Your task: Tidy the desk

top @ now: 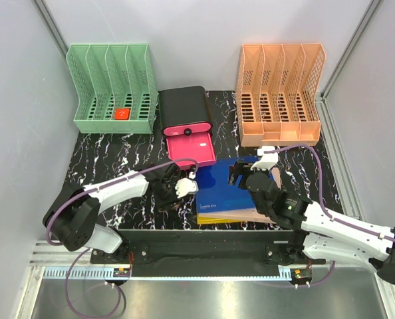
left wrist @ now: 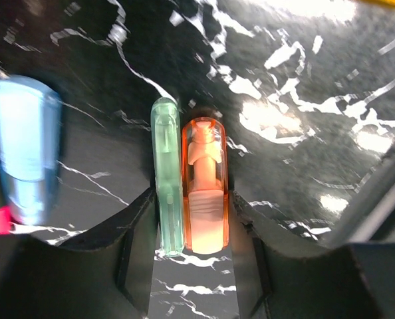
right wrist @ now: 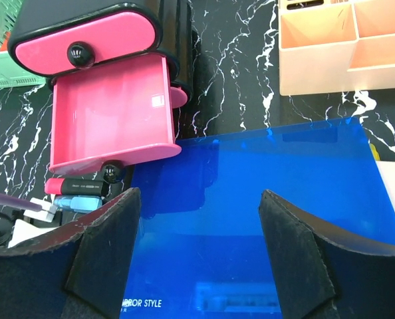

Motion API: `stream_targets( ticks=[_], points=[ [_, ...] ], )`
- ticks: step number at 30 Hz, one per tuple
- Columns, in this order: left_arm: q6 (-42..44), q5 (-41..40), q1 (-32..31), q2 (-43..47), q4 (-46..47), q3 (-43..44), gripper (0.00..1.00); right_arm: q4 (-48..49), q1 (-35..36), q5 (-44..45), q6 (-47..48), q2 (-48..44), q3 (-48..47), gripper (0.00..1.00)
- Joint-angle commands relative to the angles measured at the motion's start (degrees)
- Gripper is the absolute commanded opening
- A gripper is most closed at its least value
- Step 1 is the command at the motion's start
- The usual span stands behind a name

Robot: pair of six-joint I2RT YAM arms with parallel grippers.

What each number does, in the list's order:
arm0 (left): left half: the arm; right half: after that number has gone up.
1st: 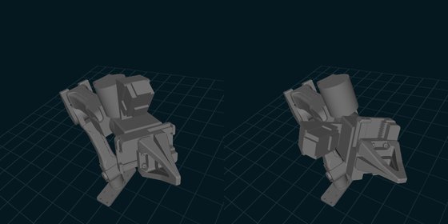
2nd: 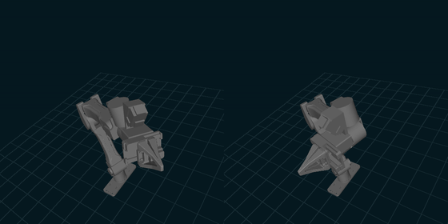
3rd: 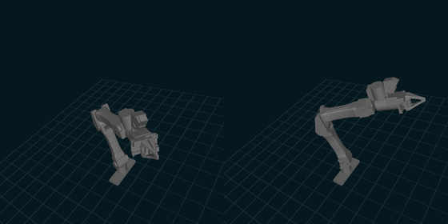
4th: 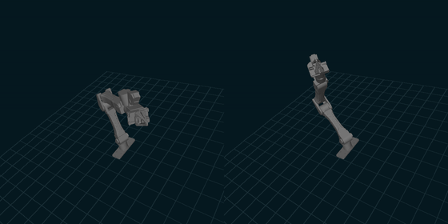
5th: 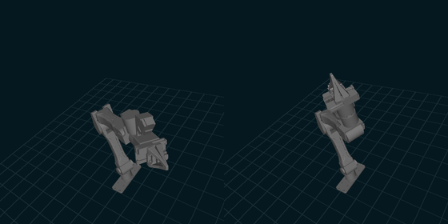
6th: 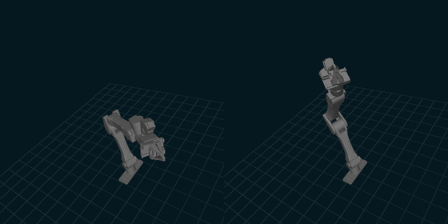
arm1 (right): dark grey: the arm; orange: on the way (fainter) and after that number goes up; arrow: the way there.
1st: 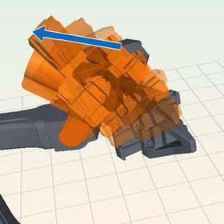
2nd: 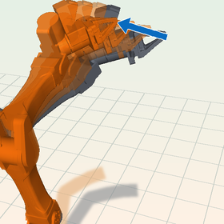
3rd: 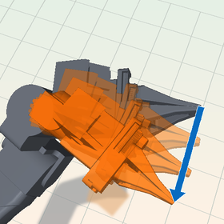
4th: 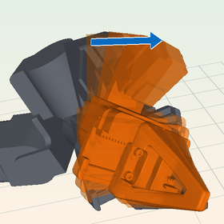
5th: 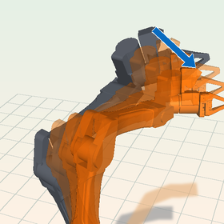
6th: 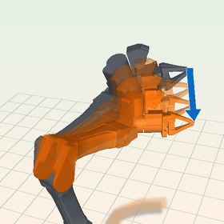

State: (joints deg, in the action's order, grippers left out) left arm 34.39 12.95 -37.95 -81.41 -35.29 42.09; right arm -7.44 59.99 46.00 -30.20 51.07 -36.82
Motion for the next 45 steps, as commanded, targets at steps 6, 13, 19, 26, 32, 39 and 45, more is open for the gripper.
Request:
stream_targets(
  ticks=[6,13,19,26,32,39,45],
  points=[
    [-1.8,-0.3,-0.5,5.7,-9.4,14.0,0.12,-0.1,0.4,1.9,-1.4,-1.0,1.0,0.8],
    [1.0,-6.0,-0.3,4.5,-13.0,29.5,0.13,0.1,0.3,2.3,-1.1,-1.0,1.0,0.79],
    [3.8,-9.5,0.1,-2.5,-11.5,36.5,0.13,0.4,0.4,2.4,-1.4,-1.6,1.5,0.79],
    [5.1,-10.8,0.4,-10.0,-7.3,39.1,0.12,0.4,0.3,2.9,-1.7,-3.0,2.3,0.79],
    [5.5,-10.8,2.1,-14.3,-5.3,41.1,0.11,0.3,0.3,2.9,-2.0,-3.4,2.8,0.79],
    [5.5,-11.9,2.8,-17.0,-3.9,44.1,0.42,0.3,0.4,2.7,-2.3,-3.1,3.0,0.79],
    [4.6,-12.0,2.8,-15.0,-3.3,45.7,0.82,0.3,0.3,2.8,-2.1,-3.2,3.1,0.8]
  ],
)
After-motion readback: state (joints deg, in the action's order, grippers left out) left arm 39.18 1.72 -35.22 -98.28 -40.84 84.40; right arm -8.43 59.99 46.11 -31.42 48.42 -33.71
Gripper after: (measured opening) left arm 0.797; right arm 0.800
